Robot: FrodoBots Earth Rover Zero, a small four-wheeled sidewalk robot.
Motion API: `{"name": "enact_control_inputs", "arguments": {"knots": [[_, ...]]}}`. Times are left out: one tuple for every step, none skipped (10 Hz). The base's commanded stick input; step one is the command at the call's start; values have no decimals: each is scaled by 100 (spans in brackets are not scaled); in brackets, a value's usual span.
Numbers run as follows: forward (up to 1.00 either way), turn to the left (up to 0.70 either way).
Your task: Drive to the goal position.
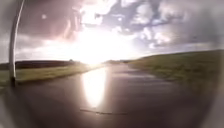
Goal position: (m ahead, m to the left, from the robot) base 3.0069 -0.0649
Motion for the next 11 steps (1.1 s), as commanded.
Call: {"name": "enact_control_inputs", "arguments": {"knots": [[70, 0], [70, -2], [70, -7], [70, -11], [70, -14], [70, -14], [70, -14], [70, -14], [70, -14], [70, -14], [70, -14]]}}
